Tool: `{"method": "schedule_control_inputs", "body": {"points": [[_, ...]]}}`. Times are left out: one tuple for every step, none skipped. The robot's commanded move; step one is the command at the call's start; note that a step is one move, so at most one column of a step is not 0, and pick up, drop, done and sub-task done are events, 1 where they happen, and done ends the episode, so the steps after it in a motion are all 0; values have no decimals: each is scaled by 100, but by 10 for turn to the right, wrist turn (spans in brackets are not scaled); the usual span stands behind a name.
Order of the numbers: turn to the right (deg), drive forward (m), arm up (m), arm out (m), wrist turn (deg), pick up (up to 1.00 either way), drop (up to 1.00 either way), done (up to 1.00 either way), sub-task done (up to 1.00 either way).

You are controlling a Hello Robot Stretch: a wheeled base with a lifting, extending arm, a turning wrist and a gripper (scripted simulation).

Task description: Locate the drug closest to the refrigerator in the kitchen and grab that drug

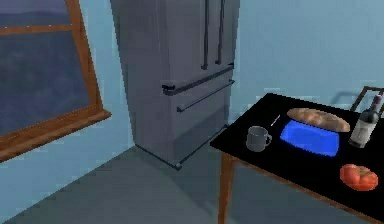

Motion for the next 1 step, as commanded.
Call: {"method": "schedule_control_inputs", "body": {"points": [[0, 35, 0, 0, 0, 0, 0, 0, 0]]}}
